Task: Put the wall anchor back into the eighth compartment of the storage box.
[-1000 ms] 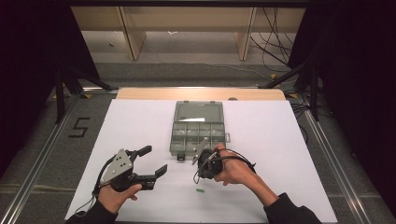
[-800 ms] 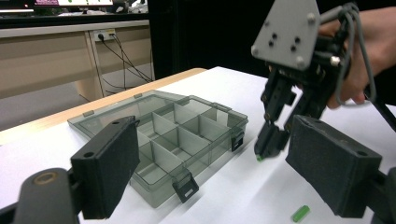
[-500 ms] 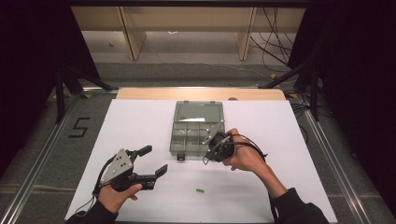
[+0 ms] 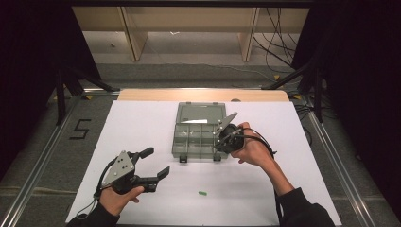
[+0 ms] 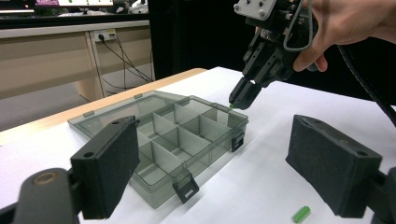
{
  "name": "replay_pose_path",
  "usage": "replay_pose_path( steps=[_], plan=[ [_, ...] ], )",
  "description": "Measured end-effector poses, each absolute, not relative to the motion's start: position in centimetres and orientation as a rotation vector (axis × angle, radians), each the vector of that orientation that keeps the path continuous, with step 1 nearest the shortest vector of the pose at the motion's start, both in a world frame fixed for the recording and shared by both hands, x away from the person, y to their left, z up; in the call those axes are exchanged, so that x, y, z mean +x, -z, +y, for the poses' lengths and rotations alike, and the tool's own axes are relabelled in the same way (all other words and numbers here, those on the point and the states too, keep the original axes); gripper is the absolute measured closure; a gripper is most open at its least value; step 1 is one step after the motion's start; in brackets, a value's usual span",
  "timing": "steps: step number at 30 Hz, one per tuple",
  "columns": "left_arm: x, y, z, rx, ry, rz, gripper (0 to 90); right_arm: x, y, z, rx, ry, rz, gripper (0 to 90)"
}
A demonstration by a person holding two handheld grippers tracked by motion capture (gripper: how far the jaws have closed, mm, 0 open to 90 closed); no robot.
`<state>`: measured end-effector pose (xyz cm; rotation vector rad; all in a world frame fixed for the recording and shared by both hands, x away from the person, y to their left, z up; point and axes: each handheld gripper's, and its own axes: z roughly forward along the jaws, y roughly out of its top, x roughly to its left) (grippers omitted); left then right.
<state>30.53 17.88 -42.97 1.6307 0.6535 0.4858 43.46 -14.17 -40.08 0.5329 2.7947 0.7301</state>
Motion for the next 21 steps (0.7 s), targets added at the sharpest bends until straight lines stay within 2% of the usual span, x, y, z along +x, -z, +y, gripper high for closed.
replay_pose_path(
  steps=[21],
  plan=[
    [30.4, 42.9, 18.0, 1.642, -0.494, 0.658, 16.1, 45.3, 41.3, -14.6, 0.608, -0.676, 2.753, 84.9]
  ],
)
